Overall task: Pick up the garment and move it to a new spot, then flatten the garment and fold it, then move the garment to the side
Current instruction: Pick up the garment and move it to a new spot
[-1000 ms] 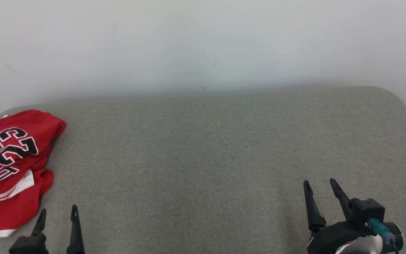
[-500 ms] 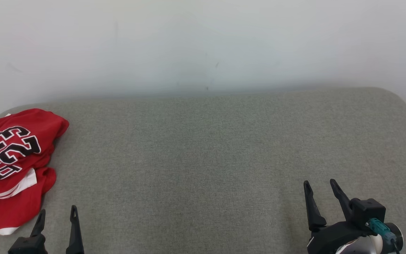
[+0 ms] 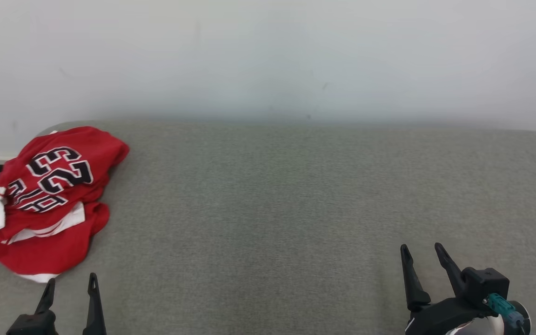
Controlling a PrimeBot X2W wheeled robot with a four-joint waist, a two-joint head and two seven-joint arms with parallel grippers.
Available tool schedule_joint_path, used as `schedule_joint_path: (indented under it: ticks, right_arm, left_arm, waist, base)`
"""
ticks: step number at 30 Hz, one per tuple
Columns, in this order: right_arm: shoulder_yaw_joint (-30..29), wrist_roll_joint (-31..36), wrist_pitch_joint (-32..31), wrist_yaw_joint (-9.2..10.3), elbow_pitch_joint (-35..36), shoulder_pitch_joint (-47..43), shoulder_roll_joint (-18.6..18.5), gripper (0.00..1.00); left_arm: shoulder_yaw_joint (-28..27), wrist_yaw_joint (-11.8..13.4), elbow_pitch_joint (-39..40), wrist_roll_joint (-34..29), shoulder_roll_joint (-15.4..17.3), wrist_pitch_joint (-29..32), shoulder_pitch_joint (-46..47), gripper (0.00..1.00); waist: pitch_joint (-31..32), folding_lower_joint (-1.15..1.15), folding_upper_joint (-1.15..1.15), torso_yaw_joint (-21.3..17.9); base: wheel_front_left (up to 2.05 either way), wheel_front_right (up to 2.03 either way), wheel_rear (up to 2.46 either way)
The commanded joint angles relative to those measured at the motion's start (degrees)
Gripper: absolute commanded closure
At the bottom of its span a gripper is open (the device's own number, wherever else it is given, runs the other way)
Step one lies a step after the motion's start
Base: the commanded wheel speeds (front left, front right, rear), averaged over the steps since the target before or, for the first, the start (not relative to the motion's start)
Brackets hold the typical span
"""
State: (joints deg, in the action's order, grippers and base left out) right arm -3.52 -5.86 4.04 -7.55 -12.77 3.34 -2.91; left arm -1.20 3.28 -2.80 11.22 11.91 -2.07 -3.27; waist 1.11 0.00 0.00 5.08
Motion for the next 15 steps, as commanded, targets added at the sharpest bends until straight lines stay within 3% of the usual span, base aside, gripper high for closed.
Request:
schedule_joint_path:
  ticks: [1, 15]
  right_arm:
    - [0.07, -0.26, 0.24, 0.12, -0.2, -0.56, 0.04, 0.0]
    - [-0.21, -0.41, 0.82, 0.12, -1.13, -0.61, 0.04, 0.0]
  left_arm:
    - [0.05, 0.27, 0.49, 0.78, 0.13, 0.26, -0.64, 0.0]
    - [-0.71, 1.36, 0.82, 1.77, 0.34, 0.04, -1.49, 0.0]
  waist:
    - [0.05, 0.0, 0.0, 2.86]
    - [0.11, 0.0, 0.0, 12.76]
  base:
    - [0.0, 0.0, 0.0]
    - [0.0, 0.0, 0.0]
